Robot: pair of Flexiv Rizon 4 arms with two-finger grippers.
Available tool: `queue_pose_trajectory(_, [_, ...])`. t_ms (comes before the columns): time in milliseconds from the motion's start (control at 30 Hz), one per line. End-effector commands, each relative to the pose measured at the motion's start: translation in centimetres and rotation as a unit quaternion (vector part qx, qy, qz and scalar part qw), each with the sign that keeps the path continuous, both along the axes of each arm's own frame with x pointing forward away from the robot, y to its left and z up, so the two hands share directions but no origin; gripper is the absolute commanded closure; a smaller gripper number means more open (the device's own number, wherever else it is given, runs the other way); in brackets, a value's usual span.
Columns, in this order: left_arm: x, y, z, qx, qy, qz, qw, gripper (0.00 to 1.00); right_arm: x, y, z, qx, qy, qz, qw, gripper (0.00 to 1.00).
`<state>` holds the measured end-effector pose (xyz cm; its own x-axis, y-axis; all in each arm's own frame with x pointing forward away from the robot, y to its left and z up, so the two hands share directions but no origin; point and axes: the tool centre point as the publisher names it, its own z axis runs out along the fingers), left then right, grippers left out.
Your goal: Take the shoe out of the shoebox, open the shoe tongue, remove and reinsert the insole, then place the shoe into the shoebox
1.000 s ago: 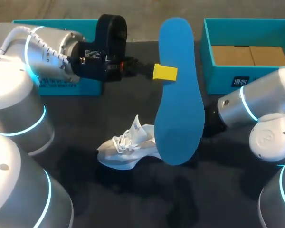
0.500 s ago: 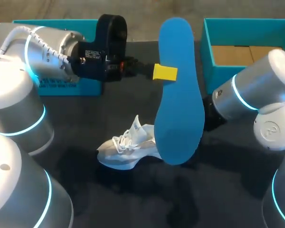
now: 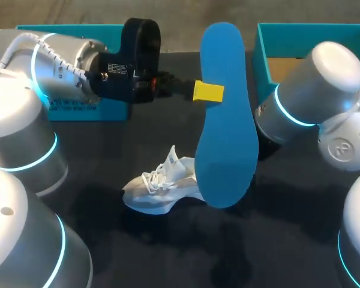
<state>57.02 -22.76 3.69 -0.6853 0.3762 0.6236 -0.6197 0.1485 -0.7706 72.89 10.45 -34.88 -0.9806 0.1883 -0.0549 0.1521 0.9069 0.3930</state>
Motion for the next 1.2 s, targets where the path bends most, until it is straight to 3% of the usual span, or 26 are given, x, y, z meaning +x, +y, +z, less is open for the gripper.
queue_pose_trajectory(33, [-0.1, 0.0, -0.1, -0.001, 0.000, 0.001, 1.000, 1.00, -0.2, 0.3, 0.2, -0.050, 0.007, -0.005, 0.999, 0.00])
queue_pose_trajectory(767, [-0.1, 0.0, -0.1, -0.001, 0.000, 0.001, 1.000, 1.00, -0.2, 0.3, 0.2, -0.050, 0.007, -0.005, 0.999, 0.00])
queue_pose_trajectory(1000, [-0.1, 0.0, -0.1, -0.001, 0.000, 0.001, 1.000, 1.00, 1.7, -0.2, 1.5, -0.101, 0.008, -0.006, 0.995, 0.00])
queue_pose_trajectory(1200, [-0.1, 0.0, -0.1, -0.001, 0.000, 0.001, 1.000, 1.00, 1.9, -0.3, 2.8, -0.131, 0.018, -0.015, 0.991, 0.00])
